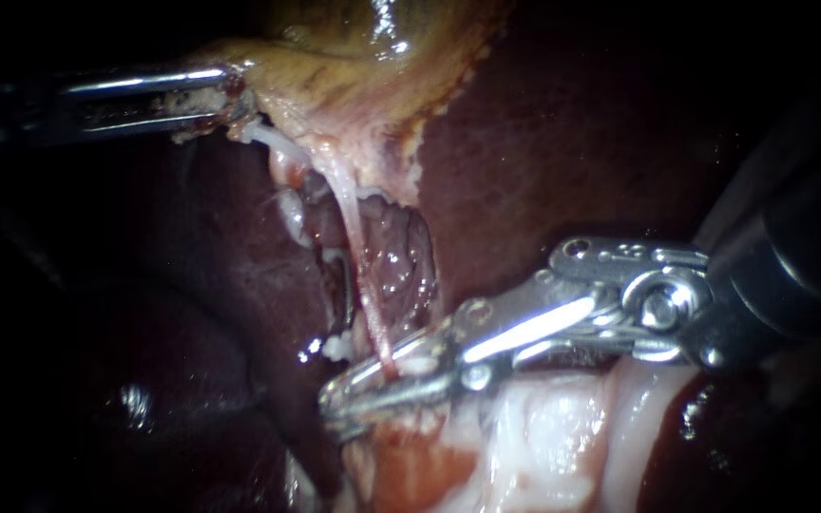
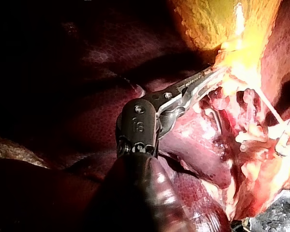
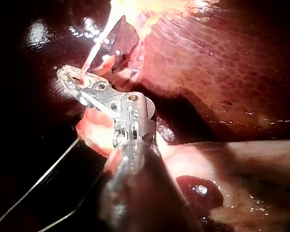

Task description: Clipping second clip right tube

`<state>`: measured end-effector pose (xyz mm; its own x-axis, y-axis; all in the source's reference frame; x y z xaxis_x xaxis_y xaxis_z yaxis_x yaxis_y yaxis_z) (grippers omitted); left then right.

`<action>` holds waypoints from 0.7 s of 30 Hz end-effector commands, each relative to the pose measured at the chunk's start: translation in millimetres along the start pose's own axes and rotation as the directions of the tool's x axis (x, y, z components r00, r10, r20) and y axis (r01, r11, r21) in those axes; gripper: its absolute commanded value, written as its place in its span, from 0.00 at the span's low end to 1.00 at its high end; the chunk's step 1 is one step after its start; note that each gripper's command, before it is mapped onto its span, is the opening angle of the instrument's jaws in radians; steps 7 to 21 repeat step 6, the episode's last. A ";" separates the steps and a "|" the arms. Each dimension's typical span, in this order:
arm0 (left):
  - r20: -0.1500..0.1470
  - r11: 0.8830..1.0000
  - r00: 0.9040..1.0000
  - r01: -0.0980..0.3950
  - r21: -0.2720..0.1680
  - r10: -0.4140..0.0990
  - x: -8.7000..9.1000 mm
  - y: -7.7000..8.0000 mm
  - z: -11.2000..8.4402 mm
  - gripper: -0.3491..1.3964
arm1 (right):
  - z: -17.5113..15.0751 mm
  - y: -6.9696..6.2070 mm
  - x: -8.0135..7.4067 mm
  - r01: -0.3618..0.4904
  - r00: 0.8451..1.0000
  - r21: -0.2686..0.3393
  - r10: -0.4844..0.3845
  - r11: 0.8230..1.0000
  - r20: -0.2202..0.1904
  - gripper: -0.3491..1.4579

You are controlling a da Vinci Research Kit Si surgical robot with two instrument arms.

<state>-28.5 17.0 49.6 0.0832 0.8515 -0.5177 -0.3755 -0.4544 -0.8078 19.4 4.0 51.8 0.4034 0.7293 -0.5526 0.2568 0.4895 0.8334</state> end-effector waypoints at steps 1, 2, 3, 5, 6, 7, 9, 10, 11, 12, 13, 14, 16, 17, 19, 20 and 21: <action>0.000 1.000 1.000 0.000 0.001 0.000 0.0 0.0 0.0 0.00 | 0.1 0.1 0.0 0.000 1.000 -0.001 0.000 1.000 -0.001 0.00; 0.000 1.000 1.000 0.000 0.001 0.000 0.0 0.0 0.0 0.00 | 0.0 0.1 0.0 0.000 1.000 -0.001 0.000 1.000 -0.001 0.00; 0.000 1.000 1.000 0.000 0.001 0.000 0.0 0.0 0.0 0.00 | 0.0 0.2 0.0 0.000 1.000 0.001 0.000 1.000 -0.003 0.00; 0.000 1.000 1.000 0.000 0.001 0.000 0.0 0.0 0.1 0.00 | -0.1 0.3 0.1 0.000 1.000 0.001 0.000 1.000 -0.004 0.00; 0.000 1.000 1.000 0.000 0.001 0.000 0.0 0.0 0.1 0.00 | -0.1 0.3 0.0 0.000 1.000 0.001 0.000 1.000 -0.004 0.00; 0.000 1.000 1.000 0.000 0.001 0.000 0.0 0.0 0.1 0.00 | -0.1 0.3 0.0 0.000 1.000 0.001 0.000 1.000 -0.004 0.00; 0.000 1.000 1.000 0.000 0.001 0.000 0.0 0.0 0.1 0.00 | -0.1 0.3 0.0 0.000 1.000 0.001 0.000 1.000 -0.004 0.00; 0.000 1.000 1.000 0.000 0.001 0.000 0.0 0.0 0.1 0.00 | -0.1 0.3 0.0 0.000 1.000 0.001 0.000 1.000 -0.004 0.00; 0.000 1.000 1.000 0.000 0.001 0.000 0.0 0.0 0.1 0.00 | -0.1 0.3 0.0 0.000 1.000 0.001 0.000 1.000 -0.004 0.00; 0.000 1.000 1.000 0.000 0.001 0.000 0.0 0.0 0.1 0.00 | -0.1 0.3 0.0 0.000 1.000 0.001 0.000 1.000 -0.004 0.00; 0.000 1.000 1.000 0.000 0.001 0.000 0.0 0.0 0.1 0.00 | -0.1 0.3 0.0 0.000 1.000 0.001 0.000 1.000 -0.004 0.00; 0.000 1.000 1.000 0.000 0.001 0.000 0.0 0.0 0.1 0.00 | -0.1 0.3 0.0 0.000 1.000 0.001 0.000 1.000 -0.004 0.00; 0.000 1.000 1.000 0.000 0.001 0.000 0.0 0.0 0.1 0.00 | -0.1 0.3 0.0 0.000 1.000 0.001 0.000 1.000 -0.004 0.00; 0.000 1.000 1.000 0.000 0.001 0.000 0.0 0.0 0.1 0.00 | -0.1 0.3 0.0 0.000 1.000 0.001 0.000 1.000 -0.004 0.00; 0.000 1.000 1.000 0.000 0.001 0.000 0.0 0.0 0.1 0.00 | -0.1 0.3 0.0 0.000 1.000 0.001 0.000 1.000 -0.004 0.00; 0.000 1.000 1.000 0.000 0.001 0.000 0.0 0.0 0.1 0.00 | -0.1 0.3 0.0 0.000 1.000 0.001 0.000 1.000 -0.004 0.00; 0.000 1.000 1.000 0.000 0.001 0.000 0.0 0.0 0.1 0.00 | -0.1 0.3 0.0 0.000 1.000 0.001 0.000 1.000 -0.004 0.00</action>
